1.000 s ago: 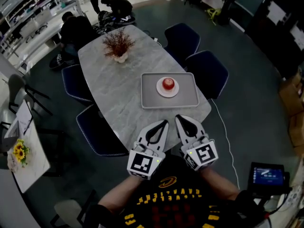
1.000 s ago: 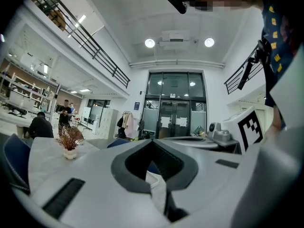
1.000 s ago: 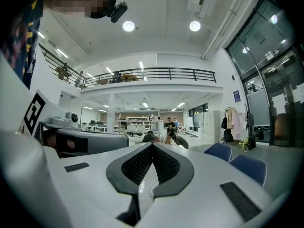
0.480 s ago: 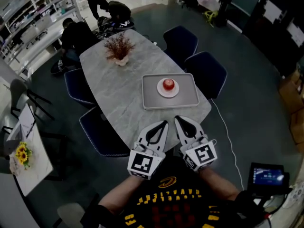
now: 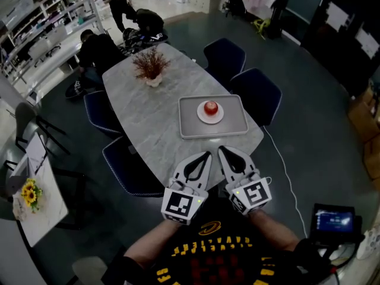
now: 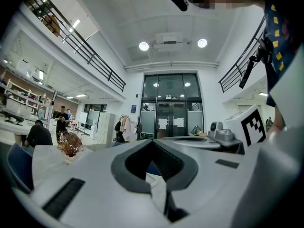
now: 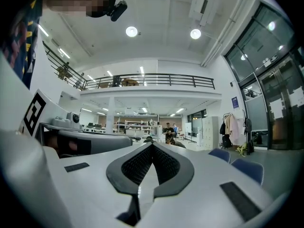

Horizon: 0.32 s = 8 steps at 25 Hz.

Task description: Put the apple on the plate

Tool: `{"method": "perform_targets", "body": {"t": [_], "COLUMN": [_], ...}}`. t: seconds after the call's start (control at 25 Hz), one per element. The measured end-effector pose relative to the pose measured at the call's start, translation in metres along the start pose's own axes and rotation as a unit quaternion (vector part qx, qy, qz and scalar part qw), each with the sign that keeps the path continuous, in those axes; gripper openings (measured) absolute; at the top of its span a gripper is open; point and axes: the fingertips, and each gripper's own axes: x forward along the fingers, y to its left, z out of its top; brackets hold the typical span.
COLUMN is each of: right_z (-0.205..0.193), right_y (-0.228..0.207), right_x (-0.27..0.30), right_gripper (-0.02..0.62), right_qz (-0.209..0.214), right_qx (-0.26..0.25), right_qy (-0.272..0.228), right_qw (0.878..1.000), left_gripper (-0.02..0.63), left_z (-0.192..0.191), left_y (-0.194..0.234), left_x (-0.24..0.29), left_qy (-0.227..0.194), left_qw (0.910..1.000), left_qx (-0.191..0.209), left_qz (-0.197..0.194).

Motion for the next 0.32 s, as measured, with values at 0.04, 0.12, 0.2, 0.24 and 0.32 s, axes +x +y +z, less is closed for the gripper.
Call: {"method": "perform_targets", "body": {"t": [0.04,0.12,0.2,0.24,0.32], "right_z": [-0.0004,-0.0021,-0.0035,-0.0041,-0.0055], "right_y": [-0.0007,-0.0026,-0.0038,-0.0043,-0.0053], "right_x": [-0.0017,-0.0032,-0.0035,-0.0039,-0.0051], "right_gripper": [0.006,0.006,0.006,0.006,0.006], "right_qz": [-0.001,-0.003,-0.005,-0.006,-0.008], "right_qx": [0.0,0.001,0.001,0.002,0.002], "right_qy": [0.0,0.0,0.0,0.0,0.0], "right_qw": [1.0,1.0,1.0,1.0,1.0], "left_gripper": [0.001,0.001,0.0,0.001,0.001], "left_z": [-0.0001,-0.0018,-0.0028,-0.0035,-0.0056], "left_y": [-0.0013,-0.0011,-0.0001,0.0,-0.0005], "left_x": [0.0004,0.0012,0.0024,0.0031,0.0042], "left_qy": [-0.002,-0.002,-0.002,-0.002,-0.001], "left_qw": [1.0,1.0,1.0,1.0,1.0], "left_qx": [0.003,0.008,0.009,0.008,0.002], "left_qz": [0.0,0.002,0.003,0.003,0.002]}}
